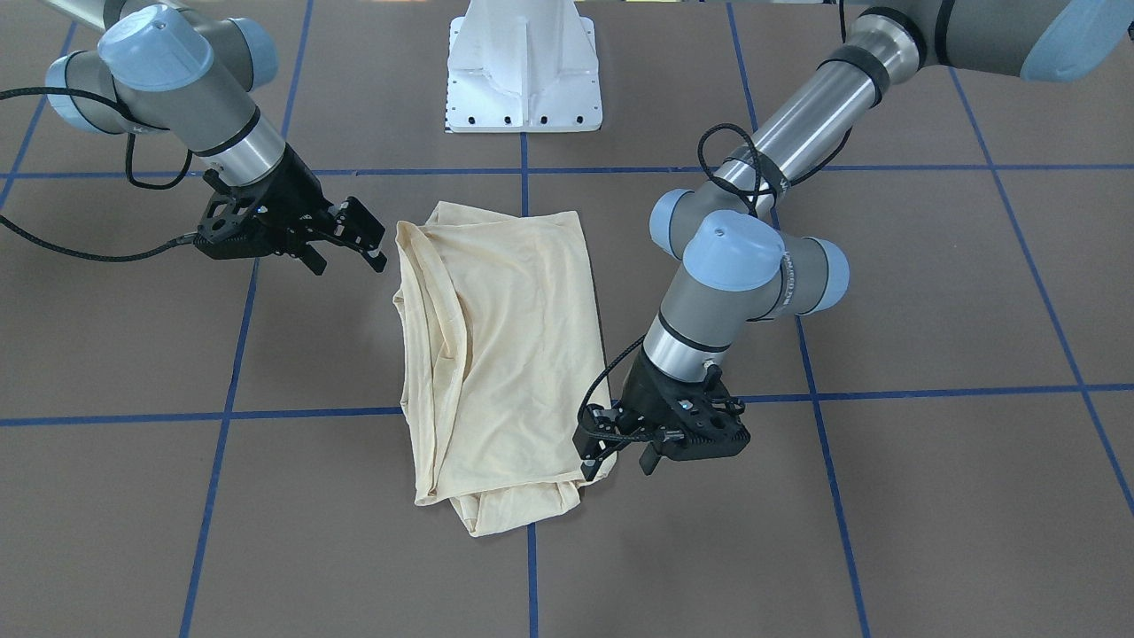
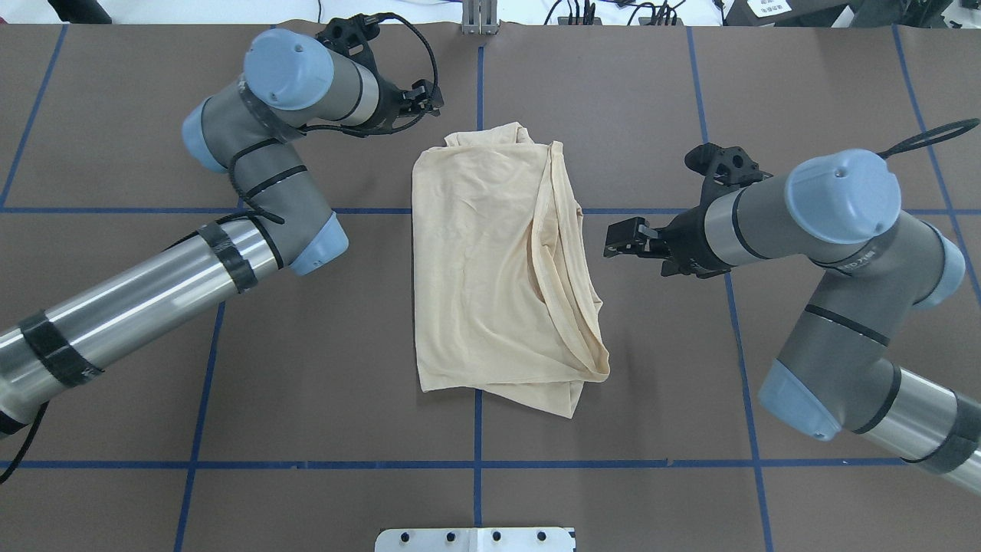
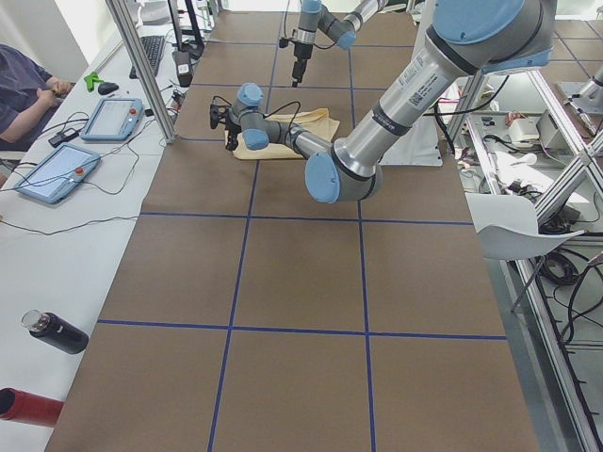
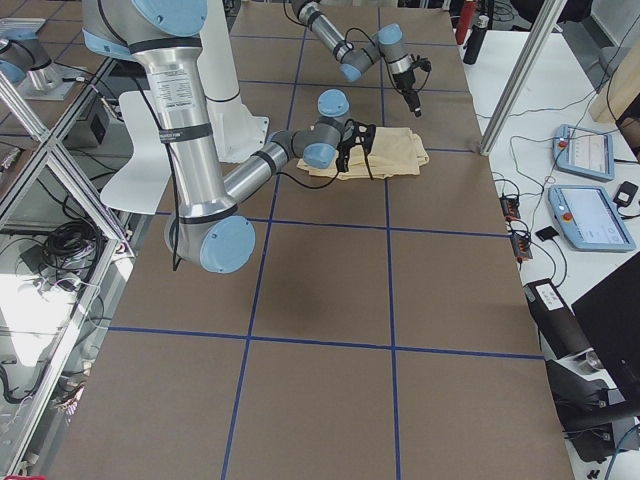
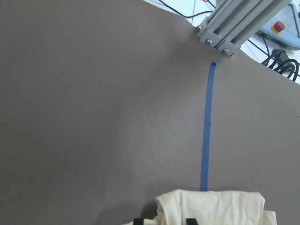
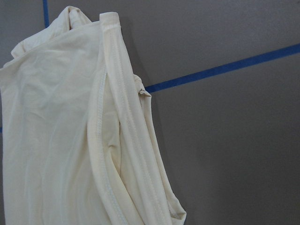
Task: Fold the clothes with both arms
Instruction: 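Move the right gripper onto the shirt's side edge and grasp it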
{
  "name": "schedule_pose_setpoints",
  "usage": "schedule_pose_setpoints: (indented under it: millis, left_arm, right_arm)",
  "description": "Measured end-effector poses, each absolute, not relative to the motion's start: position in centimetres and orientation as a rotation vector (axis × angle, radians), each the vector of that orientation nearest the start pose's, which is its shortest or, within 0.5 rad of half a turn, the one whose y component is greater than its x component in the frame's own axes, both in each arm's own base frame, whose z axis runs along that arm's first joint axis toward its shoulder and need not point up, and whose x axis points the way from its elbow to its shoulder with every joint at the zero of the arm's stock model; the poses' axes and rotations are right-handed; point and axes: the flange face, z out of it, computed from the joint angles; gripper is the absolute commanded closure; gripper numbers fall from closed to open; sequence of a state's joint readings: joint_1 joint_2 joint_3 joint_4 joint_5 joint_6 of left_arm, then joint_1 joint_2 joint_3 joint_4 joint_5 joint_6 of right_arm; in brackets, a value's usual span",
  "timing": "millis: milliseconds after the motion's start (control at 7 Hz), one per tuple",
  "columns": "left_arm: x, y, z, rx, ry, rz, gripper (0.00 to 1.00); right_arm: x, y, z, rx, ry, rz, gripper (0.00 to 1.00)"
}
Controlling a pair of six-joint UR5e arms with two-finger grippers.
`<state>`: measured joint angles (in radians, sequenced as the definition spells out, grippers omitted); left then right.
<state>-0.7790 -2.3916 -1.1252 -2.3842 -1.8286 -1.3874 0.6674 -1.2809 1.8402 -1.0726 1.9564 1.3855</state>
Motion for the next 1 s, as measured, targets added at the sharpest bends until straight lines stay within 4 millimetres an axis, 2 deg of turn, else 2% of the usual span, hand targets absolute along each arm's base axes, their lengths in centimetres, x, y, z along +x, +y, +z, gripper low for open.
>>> schedule_pose_setpoints:
  millis: [286, 571, 857, 1000]
  left_arm:
    - [45.9, -60.9, 26.4, 0.330, 1.191, -0.335, 0.01]
    - [43.5, -58.4, 26.7, 0.311, 1.203, -0.318, 0.01]
    - [42.8, -57.7, 27.0, 0.307, 1.204, -0.315, 0.01]
    - [42.7, -57.6, 27.2, 0.305, 1.203, -0.315, 0.01]
  right_arm:
    - [-44.9, -44.8, 30.8, 0.214, -0.967, 0.070, 0.00]
    - [-48.8, -45.7, 29.2, 0.277, -0.855, -0.053, 0.00]
    - [-52.3, -47.6, 27.8, 0.301, -0.816, -0.120, 0.02]
    - [-53.3, -47.7, 27.6, 0.310, -0.803, -0.132, 0.09]
